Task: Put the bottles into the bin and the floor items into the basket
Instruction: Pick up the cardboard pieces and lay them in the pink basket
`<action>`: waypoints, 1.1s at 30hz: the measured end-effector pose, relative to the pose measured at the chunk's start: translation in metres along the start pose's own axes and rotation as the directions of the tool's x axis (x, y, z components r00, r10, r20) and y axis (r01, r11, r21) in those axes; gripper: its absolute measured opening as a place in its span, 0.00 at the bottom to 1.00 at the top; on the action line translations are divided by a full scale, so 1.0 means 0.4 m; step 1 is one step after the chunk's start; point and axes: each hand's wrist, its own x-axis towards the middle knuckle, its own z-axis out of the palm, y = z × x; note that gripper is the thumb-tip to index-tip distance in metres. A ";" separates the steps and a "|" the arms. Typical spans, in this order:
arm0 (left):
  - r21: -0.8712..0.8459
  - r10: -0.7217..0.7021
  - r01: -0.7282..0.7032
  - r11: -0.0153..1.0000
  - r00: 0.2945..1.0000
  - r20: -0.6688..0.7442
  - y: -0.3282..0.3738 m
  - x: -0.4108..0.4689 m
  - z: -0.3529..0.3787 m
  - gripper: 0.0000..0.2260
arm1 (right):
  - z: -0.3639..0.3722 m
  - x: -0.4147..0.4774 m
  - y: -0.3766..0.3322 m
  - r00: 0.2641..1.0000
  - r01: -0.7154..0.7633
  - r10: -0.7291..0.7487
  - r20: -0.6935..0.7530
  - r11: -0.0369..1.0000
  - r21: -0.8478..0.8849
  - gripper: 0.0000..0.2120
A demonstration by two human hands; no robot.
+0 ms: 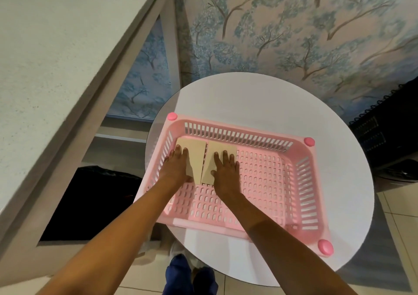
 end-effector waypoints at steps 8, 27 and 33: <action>-0.133 -0.127 0.097 0.986 0.961 -0.244 0.036 -0.066 -0.032 0.13 | -0.079 -0.033 0.023 0.992 -0.012 0.046 -0.121 0.963 0.268 0.24; -0.337 -0.051 -0.313 0.888 0.661 -0.749 0.019 -0.447 -0.094 0.08 | -0.250 -0.261 -0.075 0.854 0.172 0.057 -0.518 0.908 0.383 0.08; -0.442 -0.219 -0.264 0.857 0.590 -0.777 -0.113 -0.706 -0.049 0.09 | -0.240 -0.524 -0.273 0.839 0.365 -0.126 -0.530 0.851 0.376 0.07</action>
